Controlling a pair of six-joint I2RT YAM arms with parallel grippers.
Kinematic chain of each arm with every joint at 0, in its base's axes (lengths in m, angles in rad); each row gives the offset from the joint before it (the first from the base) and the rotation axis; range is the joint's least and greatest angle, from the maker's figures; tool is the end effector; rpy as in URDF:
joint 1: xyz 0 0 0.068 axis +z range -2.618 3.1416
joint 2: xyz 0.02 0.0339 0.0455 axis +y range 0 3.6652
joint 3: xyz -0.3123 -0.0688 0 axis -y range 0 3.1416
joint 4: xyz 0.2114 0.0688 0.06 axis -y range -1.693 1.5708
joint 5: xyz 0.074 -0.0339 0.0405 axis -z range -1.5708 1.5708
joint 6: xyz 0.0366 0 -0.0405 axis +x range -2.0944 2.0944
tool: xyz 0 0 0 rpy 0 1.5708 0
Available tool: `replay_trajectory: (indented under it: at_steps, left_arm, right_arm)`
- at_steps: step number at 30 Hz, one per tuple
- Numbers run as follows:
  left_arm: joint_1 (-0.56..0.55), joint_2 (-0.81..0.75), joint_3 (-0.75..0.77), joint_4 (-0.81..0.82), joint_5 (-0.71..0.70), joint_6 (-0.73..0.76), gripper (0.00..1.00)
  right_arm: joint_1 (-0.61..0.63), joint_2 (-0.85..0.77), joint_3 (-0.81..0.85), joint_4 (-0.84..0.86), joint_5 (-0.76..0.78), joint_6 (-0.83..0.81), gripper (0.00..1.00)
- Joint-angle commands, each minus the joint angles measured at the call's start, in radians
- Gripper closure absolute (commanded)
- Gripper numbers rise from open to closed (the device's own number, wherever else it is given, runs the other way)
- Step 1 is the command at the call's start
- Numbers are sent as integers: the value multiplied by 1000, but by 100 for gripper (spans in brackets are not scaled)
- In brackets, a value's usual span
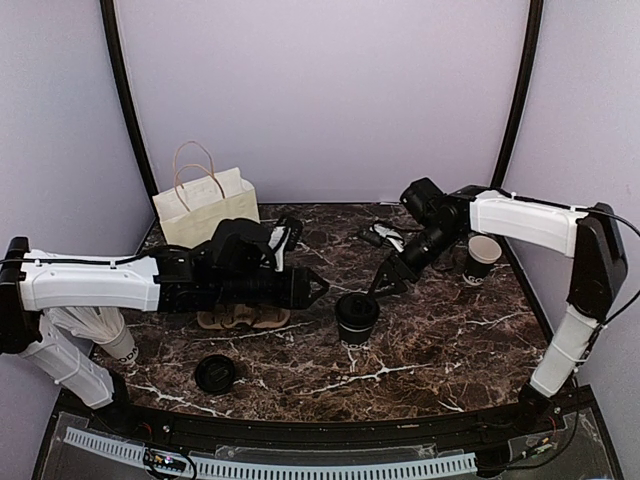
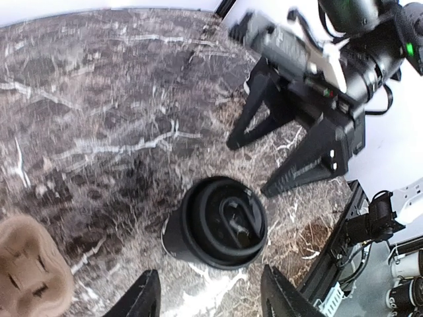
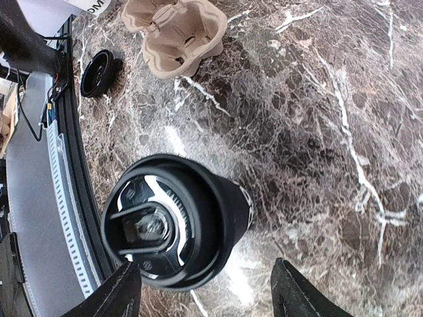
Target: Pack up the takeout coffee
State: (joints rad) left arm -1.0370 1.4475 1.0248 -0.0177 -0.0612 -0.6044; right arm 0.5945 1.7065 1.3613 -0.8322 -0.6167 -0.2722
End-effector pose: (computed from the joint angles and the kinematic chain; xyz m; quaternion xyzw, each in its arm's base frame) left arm 0.1541 -0.2563 0.3443 0.1652 0.8279 -0.3740 0.3838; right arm 0.2543 0.1975 0.3119 -0.4462 0.8232 0.3237 0.1360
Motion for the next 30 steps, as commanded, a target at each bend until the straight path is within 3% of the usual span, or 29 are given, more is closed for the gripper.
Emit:
replay_trajectory:
  at_steps: [1, 12, 30]
  left_arm:
    - [-34, 13, -90, 55, 58, -139, 45]
    - [-65, 153, -84, 230, 170, -221, 47]
    - [21, 270, -23, 284, 211, -200, 48]
  right_arm:
    - [-5, 57, 61, 67, -47, 3, 31]
    - [-5, 104, 60, 27, -154, -57, 31]
    - [-6, -4, -97, 1, -172, -68, 31]
